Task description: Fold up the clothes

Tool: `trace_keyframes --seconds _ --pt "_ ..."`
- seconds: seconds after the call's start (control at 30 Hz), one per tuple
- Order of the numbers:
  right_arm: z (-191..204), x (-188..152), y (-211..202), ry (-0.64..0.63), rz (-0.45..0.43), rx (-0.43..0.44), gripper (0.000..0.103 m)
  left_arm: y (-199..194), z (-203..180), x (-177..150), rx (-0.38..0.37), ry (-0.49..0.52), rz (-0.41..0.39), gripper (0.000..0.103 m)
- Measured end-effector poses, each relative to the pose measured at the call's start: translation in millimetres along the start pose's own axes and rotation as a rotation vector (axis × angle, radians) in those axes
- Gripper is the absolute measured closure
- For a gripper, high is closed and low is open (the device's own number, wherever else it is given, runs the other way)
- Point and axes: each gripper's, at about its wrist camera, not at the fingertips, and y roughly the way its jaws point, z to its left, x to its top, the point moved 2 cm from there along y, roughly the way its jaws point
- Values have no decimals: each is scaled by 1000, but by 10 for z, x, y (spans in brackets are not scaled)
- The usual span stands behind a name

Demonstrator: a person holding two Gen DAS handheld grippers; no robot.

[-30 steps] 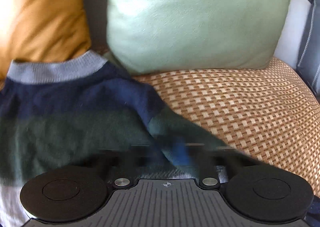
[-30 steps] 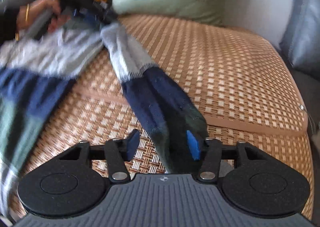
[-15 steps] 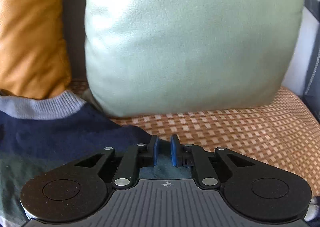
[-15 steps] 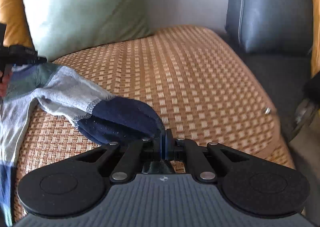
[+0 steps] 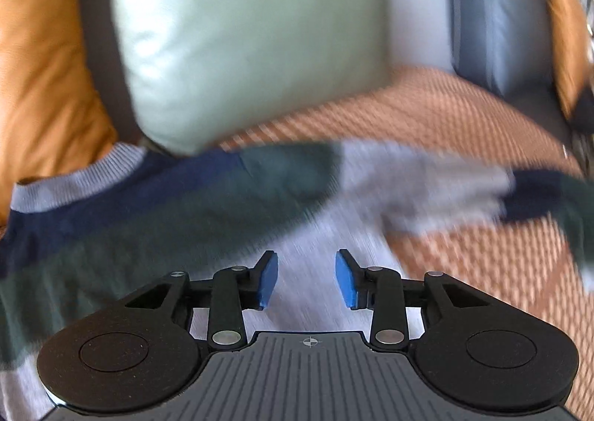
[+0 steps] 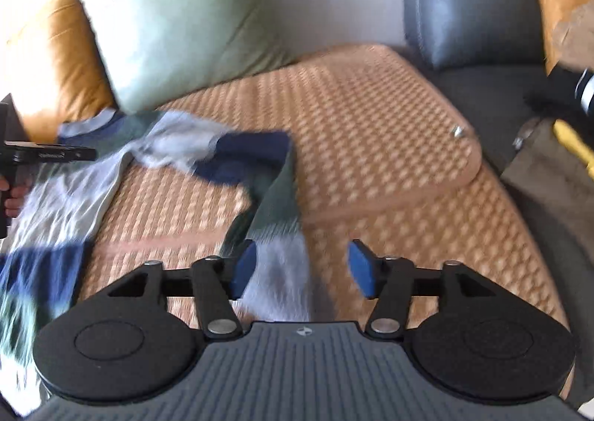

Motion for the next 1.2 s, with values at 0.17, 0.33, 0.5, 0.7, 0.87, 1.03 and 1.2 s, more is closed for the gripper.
trace_keyframes --seconds 0.17,0.33,0.5,0.7,0.87,1.03,1.2 --pt "74 -86 231 -51 89 1 47 101 -127 -72 7 13 49 52" --pt "263 179 49 -31 100 134 99 -112 -20 -77 16 -8 15 48" --pt "906 837 -487 -140 24 270 99 -541 271 -177 38 -70 -43 46" --pt "2137 1681 -482 -233 24 422 99 -1172 785 -553 106 -124 -112 40" --pt "3470 1982 115 -347 97 493 99 -1531 1328 -949 177 -197 -134 40" --pt "4566 1726 909 -407 202 556 92 -1668 1821 -1324 227 -291 -114 39" --pt "5013 1381 1250 -468 233 586 51 -1611 2058 -1539 247 -330 -74 38"
